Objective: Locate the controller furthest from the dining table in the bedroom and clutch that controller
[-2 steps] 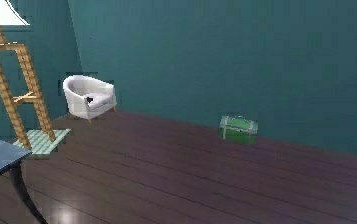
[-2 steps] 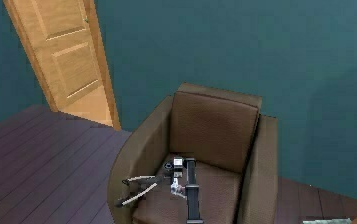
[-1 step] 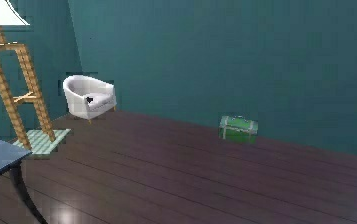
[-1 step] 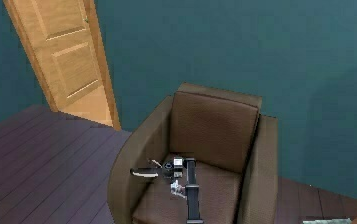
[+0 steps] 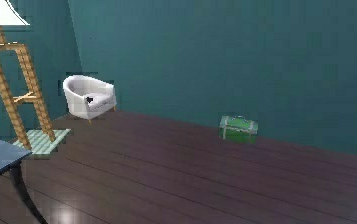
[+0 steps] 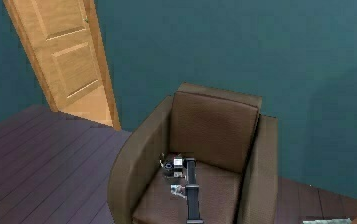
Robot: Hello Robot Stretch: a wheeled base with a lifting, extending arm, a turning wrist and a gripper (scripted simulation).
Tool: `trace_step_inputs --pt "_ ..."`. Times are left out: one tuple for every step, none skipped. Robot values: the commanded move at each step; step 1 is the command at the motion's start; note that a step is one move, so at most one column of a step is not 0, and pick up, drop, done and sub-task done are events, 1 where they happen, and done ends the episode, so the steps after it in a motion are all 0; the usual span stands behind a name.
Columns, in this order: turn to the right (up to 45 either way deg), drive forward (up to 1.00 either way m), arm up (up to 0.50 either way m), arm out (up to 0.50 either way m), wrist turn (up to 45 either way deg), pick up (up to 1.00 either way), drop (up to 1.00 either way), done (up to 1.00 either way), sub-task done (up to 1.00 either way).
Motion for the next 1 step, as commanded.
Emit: trace_step_inputs --pt "0.0 0.00 0.00 0.00 27.0 0.00 0.00 0.00 0.00"
